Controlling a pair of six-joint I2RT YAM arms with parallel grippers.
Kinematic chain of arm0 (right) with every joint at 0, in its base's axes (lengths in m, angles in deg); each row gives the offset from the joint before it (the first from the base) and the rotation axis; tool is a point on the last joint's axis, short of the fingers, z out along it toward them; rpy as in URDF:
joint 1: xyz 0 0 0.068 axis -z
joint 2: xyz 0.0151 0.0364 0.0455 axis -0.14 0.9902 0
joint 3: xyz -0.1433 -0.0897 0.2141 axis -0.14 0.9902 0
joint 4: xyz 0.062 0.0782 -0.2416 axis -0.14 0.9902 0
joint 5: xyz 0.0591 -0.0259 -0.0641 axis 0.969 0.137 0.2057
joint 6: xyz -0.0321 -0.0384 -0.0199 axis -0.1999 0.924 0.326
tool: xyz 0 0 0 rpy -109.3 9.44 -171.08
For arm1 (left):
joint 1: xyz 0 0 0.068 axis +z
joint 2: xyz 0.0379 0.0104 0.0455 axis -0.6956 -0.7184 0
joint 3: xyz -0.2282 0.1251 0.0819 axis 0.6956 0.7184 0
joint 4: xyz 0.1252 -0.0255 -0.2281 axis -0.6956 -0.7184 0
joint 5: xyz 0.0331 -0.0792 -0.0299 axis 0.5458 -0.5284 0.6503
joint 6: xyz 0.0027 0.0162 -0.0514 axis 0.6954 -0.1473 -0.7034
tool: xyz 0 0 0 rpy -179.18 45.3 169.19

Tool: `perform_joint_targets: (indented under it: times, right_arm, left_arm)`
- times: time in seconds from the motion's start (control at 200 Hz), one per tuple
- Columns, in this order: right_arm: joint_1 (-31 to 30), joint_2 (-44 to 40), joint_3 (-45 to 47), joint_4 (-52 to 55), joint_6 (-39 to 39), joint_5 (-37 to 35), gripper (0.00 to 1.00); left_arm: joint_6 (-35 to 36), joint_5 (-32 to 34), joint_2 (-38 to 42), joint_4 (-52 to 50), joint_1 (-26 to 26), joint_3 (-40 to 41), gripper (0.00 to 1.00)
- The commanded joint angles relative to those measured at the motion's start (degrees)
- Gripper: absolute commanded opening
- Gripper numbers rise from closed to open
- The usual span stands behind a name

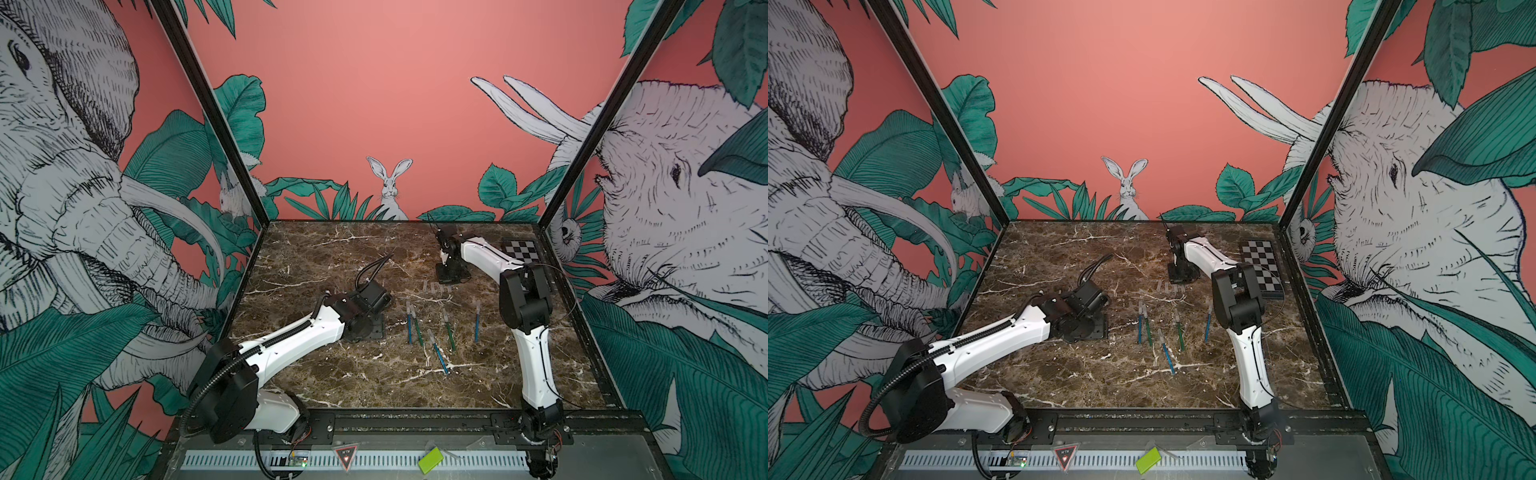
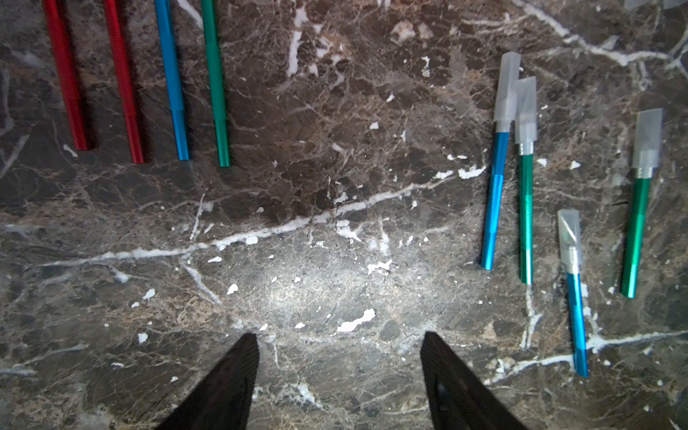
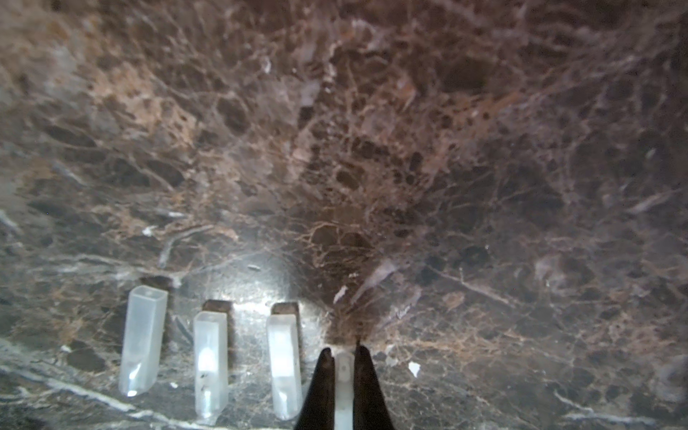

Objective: Remove protective caps from carving knives
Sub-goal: Place the protective sleeve at the center of the board.

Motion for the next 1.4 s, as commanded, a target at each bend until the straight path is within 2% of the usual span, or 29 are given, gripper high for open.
perform_joint_targets:
  times: [0.0,0.19,0.28,0.75,1.12,1.39]
  right_arm:
    - [0.1,0.6,1.0,-0.2,-1.1,0.2,0.00]
    - [0.1,0.7,1.2,-0.4,-1.4,0.4,0.00]
    - [0.1,1.0,1.2,-0.4,-1.5,0.5,0.06]
    - [0.1,1.9,-0.3,0.2,-1.2,-0.3,0.13]
    - [0.2,3.1,-2.2,1.0,-0.8,-0.6,0.13]
    - [0.2,3.3,-2.8,1.4,-0.8,-1.0,0.08]
  left_arm:
    - [-0.8,0.2,-0.2,-0.4,-0.4,-1.1,0.72]
    - [-0.8,-0.1,-0.7,-0.3,-0.4,-1.3,0.71]
    - [-0.7,-0.1,-1.0,-0.3,-0.4,-1.5,0.71]
    - [-0.4,-0.1,-1.1,-0.7,-0.5,-1.8,0.71]
    - [-0.4,0.0,-1.0,-0.8,-0.5,-1.7,0.71]
    - [-0.2,0.1,-1.3,-0.8,-0.5,-2.0,0.71]
